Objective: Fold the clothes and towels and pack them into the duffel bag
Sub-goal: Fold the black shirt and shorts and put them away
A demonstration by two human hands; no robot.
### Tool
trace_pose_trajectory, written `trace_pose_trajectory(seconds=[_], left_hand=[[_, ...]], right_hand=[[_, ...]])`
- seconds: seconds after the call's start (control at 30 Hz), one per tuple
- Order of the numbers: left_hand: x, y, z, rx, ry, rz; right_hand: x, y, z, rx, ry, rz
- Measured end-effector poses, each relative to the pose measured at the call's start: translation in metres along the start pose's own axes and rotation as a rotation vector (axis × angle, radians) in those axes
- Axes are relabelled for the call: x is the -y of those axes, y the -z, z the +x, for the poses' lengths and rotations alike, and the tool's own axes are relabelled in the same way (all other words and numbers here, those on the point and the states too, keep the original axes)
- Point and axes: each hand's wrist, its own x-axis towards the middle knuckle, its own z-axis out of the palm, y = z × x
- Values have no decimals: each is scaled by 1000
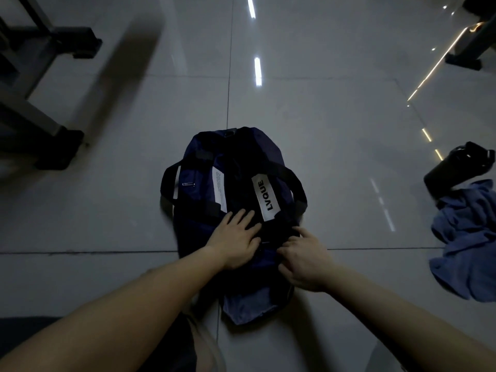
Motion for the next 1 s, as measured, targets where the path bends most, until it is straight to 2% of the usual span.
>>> trace_pose_trajectory(seconds=[0.07,0.13,0.17,0.23,0.3,0.4,0.43,0.5,0.57,0.63,0.77,0.87,0.93,1.0], left_hand=[[4,-4,-16,-56,-39,53],[8,-3,-28,-109,-65,73],[9,-2,-32,-141,-76,91],[10,2,-36,-228,-47,123],[13,9,-34,-331,108,119],[24,25,-23,-386,515,-8],[29,29,-19,-362,637,-88],[41,32,-14,-279,775,-214],[52,31,-12,-180,785,-261],[61,34,-12,-165,749,-337],[70,55,-20,-397,741,-547],[77,61,-38,-619,749,-597],[81,57,-49,-670,740,-626],[85,47,-52,-603,721,-636]], right_hand=[[-1,3,10,-202,-96,-24],[-3,6,23,-350,-344,-12],[-3,8,30,-351,-501,49],[-10,10,41,-240,-787,329],[-18,6,47,-151,-918,641],[-19,-7,52,-208,-890,722],[-18,-9,53,-237,-872,725],[-17,-10,54,-263,-827,740],[-20,-6,53,-263,-813,708],[-23,1,50,-265,-822,669],[-30,27,54,-338,-833,685],[-23,41,63,-426,-736,747],[-10,40,70,-343,-606,784],[-4,29,75,-94,-532,759]])
